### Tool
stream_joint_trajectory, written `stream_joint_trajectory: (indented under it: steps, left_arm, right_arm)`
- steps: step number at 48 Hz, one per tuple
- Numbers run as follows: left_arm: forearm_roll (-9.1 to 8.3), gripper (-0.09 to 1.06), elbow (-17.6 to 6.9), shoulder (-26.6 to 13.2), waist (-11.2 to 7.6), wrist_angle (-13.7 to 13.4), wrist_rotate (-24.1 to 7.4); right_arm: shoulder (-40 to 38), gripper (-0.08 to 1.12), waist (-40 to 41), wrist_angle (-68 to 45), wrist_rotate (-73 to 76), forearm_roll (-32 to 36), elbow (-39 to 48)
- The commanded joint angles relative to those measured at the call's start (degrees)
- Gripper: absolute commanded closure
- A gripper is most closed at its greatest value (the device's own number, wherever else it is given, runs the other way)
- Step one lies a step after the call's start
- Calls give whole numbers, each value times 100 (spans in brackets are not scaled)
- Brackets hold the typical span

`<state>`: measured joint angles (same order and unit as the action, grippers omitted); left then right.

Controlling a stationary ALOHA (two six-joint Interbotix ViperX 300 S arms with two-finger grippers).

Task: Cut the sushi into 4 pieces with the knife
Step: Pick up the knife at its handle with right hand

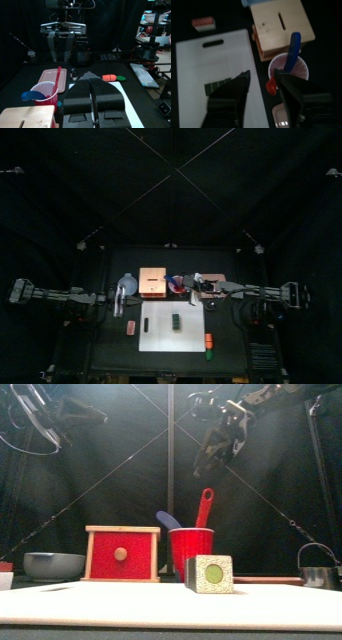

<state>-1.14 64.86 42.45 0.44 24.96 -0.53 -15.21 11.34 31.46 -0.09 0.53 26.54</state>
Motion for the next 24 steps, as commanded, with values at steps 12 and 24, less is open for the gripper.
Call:
stream_joint_trajectory:
  steps: [12, 24]
  left_arm:
    - [9, 92, -70, -9, 62, 53, 9]
    - [9, 92, -26, -9, 88, 53, 0]
  right_arm:
    - [1274, 12, -343, 2206, 9, 1327, -1424]
    - [1846, 13, -431, 3111, -79, 1635, -1898]
